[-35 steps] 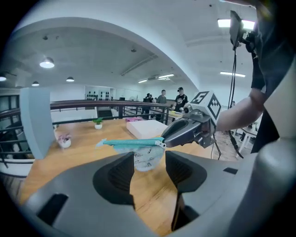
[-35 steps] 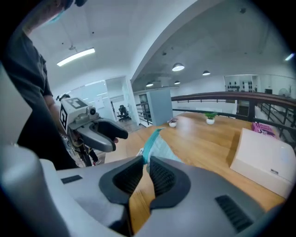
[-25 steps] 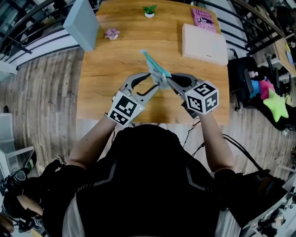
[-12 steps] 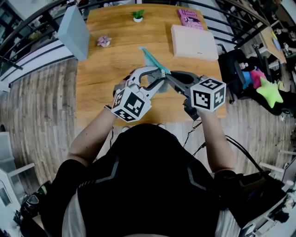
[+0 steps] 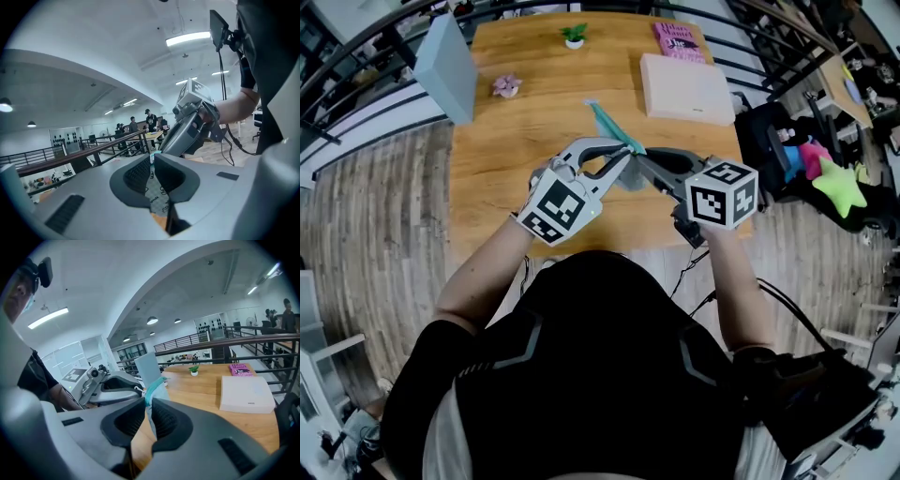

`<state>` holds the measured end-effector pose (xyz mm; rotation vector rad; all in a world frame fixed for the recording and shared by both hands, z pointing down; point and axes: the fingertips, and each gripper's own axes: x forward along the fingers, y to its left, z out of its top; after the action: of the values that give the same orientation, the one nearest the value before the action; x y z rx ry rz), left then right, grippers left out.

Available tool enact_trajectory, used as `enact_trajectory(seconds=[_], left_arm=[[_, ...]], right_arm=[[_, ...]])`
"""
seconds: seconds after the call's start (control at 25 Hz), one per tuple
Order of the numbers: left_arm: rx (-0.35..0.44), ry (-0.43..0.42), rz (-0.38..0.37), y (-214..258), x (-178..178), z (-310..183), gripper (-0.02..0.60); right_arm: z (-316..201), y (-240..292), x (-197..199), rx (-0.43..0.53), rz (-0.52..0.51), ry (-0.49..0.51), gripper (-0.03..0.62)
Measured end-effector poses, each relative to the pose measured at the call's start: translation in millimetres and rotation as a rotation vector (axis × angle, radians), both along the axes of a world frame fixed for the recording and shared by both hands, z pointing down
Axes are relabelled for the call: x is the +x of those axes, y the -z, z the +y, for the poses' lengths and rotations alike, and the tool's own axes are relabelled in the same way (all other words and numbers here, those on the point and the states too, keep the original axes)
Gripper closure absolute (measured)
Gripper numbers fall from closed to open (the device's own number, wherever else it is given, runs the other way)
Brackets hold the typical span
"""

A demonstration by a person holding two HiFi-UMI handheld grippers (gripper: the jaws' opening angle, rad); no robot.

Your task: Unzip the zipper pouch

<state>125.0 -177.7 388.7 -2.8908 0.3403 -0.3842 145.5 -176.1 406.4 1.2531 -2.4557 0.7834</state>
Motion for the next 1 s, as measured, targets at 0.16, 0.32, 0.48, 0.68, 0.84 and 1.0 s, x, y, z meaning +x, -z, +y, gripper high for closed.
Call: enact_trajectory(seconds=[0.16, 0.32, 0.48, 0.68, 0.84, 1.0], left_arm=[[-0.047, -0.002, 0.014, 4, -1, 3, 0.544], [-0.166, -0.004, 0.057, 9, -7, 1, 0.549], [-0.227, 0.008, 0.068, 10, -13, -3, 0.549], [-0.237, 0.052, 0.059, 9, -27, -12, 0.551], [-0.219, 0.102, 0.056, 8, -36, -20, 0.551], [-0.227, 0.156, 0.050, 6, -49, -33, 0.551]], right_arm=[[2, 3, -2, 0.009, 0.013, 0.011, 0.540], [3, 8, -6, 0.046, 0.035, 0.044, 0.540], [5, 7, -10, 0.057, 0.042, 0.076, 0.542], [10, 5, -15, 0.055, 0.060, 0.112, 0.543], [9, 3, -19, 0.056, 0.056, 0.122, 0.543], [11, 2, -18, 0.051, 0.053, 0.135, 0.543]])
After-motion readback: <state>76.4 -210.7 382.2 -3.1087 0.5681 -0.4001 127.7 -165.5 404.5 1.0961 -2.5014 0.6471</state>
